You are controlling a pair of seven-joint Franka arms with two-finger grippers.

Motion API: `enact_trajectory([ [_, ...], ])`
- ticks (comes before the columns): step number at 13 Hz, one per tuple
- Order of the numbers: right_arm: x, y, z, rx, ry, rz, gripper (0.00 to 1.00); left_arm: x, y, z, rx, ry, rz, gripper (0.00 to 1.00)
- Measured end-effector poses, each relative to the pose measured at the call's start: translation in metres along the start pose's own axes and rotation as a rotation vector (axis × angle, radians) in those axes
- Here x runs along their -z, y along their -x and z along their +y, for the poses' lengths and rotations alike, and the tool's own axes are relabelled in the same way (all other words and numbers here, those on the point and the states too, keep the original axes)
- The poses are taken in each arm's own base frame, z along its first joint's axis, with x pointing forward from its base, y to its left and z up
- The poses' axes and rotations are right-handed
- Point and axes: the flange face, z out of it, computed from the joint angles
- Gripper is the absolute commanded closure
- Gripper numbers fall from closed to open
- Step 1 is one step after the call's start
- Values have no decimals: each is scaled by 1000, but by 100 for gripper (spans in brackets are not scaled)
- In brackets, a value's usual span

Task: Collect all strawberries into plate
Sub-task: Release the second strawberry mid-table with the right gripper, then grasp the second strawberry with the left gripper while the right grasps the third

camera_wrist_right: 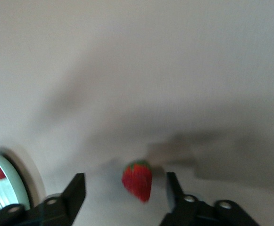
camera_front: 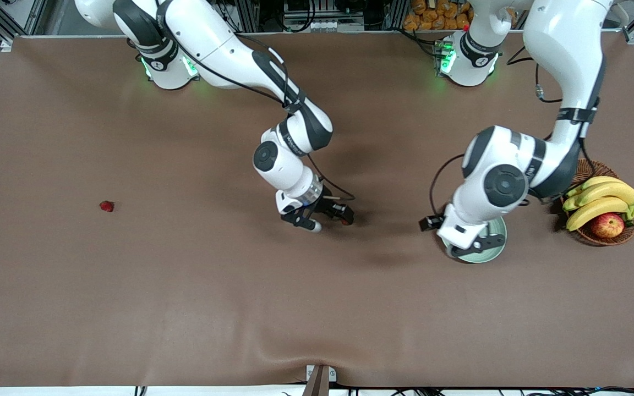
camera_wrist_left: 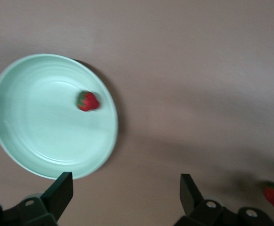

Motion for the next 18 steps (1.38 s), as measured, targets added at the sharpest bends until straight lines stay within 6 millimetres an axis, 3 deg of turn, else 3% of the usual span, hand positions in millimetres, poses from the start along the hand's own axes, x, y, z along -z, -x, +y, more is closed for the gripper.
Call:
enact_trajectory([
  [3, 40, -71, 13, -59, 38, -27, 0, -4, 18, 21, -38, -15, -29, 0],
  [5, 90, -124, 26, -19, 143, -74, 0, -8, 24, 35, -61, -14, -33, 0],
  [8, 169, -179, 55, 34, 323, -108, 0, -24, 60, 103, -160, -34, -21, 0],
  [10, 206, -204, 82, 85, 406, -122, 0, -40, 77, 139, -206, -48, -3, 0],
  [12, 237, -232, 124, 147, 434, -149, 0, -56, 81, 161, -223, -47, -6, 0],
  [15, 284, -277, 209, 181, 450, -210, 0, -77, 79, 178, -235, -13, 14, 0],
  [18, 319, -302, 276, 211, 521, -226, 0, -98, 91, 203, -229, 42, 51, 0],
])
